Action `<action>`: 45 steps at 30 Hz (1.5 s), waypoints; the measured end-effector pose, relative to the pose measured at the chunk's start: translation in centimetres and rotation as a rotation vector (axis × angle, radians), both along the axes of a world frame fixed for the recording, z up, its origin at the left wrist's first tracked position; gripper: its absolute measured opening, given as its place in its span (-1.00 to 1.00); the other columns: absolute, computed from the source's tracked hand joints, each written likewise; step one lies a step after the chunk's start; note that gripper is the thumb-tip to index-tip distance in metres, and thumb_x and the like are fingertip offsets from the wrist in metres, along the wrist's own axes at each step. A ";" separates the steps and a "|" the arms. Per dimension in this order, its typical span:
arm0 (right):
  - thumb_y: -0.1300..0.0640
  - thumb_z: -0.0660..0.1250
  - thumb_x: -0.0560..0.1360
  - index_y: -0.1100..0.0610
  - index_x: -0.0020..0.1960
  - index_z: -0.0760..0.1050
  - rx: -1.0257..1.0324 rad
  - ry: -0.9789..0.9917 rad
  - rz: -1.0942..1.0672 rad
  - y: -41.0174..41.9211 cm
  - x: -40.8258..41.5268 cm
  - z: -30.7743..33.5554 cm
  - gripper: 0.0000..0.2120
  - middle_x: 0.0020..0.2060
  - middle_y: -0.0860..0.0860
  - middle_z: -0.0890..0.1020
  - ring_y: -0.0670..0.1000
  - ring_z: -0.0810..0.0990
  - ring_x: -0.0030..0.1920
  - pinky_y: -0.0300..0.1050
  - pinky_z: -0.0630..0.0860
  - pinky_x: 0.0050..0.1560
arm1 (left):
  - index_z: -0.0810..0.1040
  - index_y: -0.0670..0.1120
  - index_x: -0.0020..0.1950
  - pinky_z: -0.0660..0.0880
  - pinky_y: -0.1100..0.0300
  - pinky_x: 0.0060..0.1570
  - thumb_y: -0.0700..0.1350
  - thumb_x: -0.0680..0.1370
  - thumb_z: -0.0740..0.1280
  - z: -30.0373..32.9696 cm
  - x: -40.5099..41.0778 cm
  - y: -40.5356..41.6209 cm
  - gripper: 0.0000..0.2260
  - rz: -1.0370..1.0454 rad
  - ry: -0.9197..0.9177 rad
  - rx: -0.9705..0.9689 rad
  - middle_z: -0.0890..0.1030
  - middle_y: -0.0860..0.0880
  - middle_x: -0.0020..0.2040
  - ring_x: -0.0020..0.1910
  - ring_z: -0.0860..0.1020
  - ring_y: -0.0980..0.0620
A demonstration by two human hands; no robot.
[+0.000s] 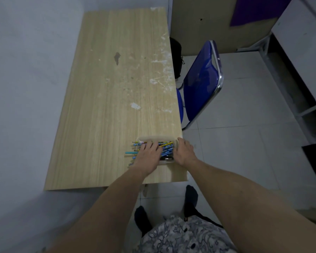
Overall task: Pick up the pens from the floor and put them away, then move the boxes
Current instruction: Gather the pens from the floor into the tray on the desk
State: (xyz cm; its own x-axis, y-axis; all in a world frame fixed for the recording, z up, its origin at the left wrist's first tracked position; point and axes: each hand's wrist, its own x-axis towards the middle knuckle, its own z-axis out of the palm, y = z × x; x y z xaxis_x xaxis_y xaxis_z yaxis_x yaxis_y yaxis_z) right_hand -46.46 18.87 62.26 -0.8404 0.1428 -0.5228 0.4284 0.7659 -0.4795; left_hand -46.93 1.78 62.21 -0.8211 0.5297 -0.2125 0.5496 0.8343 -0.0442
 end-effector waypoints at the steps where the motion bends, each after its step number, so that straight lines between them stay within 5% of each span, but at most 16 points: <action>1: 0.09 0.12 0.61 0.14 0.34 0.25 0.002 0.000 0.003 0.0 0.0 0.1 -0.68 0.30 0.23 0.36 0.27 0.32 0.29 0.12 0.36 0.26 | 0.52 -0.03 0.11 0.37 -0.03 0.05 -0.10 0.49 0.38 0.1 0.0 0.1 -0.80 0.001 -0.012 -0.009 0.51 -0.07 0.10 0.07 0.43 -0.13; 5: 0.08 0.12 0.62 0.13 0.34 0.25 -0.007 -0.001 -0.001 0.0 0.1 0.2 -0.68 0.29 0.23 0.36 0.26 0.33 0.28 0.14 0.37 0.26 | 0.52 -0.06 0.18 0.33 -0.02 0.07 -0.17 0.54 0.30 0.1 -0.2 0.9 -0.79 -0.007 -0.039 0.006 0.47 -0.09 0.16 0.14 0.40 -0.15; 17: 0.06 0.12 0.64 0.14 0.41 0.21 0.024 -0.031 0.028 0.7 -0.4 0.6 -0.62 0.36 0.22 0.32 0.25 0.29 0.34 0.12 0.34 0.30 | 0.57 0.08 0.20 0.30 0.00 0.12 0.08 0.59 0.25 -0.4 -0.5 1.5 -0.76 0.017 -0.074 0.086 0.42 -0.01 0.17 0.17 0.34 -0.09; 25: 0.03 0.10 0.62 0.17 0.31 0.29 0.097 -0.015 0.124 0.1 -1.2 1.1 -0.67 0.28 0.22 0.40 0.23 0.35 0.29 0.08 0.36 0.21 | 0.56 -0.08 0.21 0.40 0.03 0.18 0.01 0.60 0.22 0.9 0.1 1.7 -0.73 0.270 -0.047 0.384 0.50 -0.05 0.11 0.10 0.43 -0.05; 29: 0.04 0.08 0.60 0.13 0.46 0.18 0.208 0.032 0.057 -0.9 -1.6 2.2 -0.54 0.38 0.19 0.32 0.21 0.29 0.37 0.10 0.29 0.31 | 0.50 -0.09 0.34 0.38 0.01 0.27 0.03 0.58 0.25 3.0 0.1 1.7 -0.63 0.471 0.005 0.465 0.48 -0.11 0.26 0.28 0.42 -0.10; 33: 0.08 0.08 0.58 0.11 0.43 0.19 0.274 0.125 0.115 -2.3 -0.4 4.2 -0.57 0.35 0.15 0.33 0.18 0.29 0.32 0.08 0.27 0.29 | 0.26 -0.06 0.54 0.13 -0.01 0.49 0.15 0.60 0.15 5.3 0.6 0.3 -0.45 0.598 -0.042 0.404 0.26 -0.16 0.52 0.54 0.13 -0.13; 41: -0.01 0.07 0.63 0.10 0.36 0.29 0.346 0.256 0.020 -5.8 7.5 7.5 -0.65 0.29 0.14 0.39 0.18 0.32 0.30 0.10 0.25 0.27 | 0.20 -0.06 0.56 0.04 -0.02 0.52 0.22 0.59 0.09 9.2 5.2 -4.1 -0.40 0.453 0.033 0.388 0.19 -0.17 0.55 0.56 0.05 -0.15; 45: -0.01 0.08 0.63 0.13 0.50 0.17 0.364 0.276 0.032 -7.7 11.4 8.4 -0.52 0.35 0.16 0.35 0.20 0.30 0.34 0.11 0.24 0.31 | 0.24 -0.08 0.54 0.08 -0.03 0.50 0.22 0.59 0.11 9.4 9.7 -6.1 -0.40 0.423 0.044 0.344 0.24 -0.18 0.53 0.55 0.09 -0.17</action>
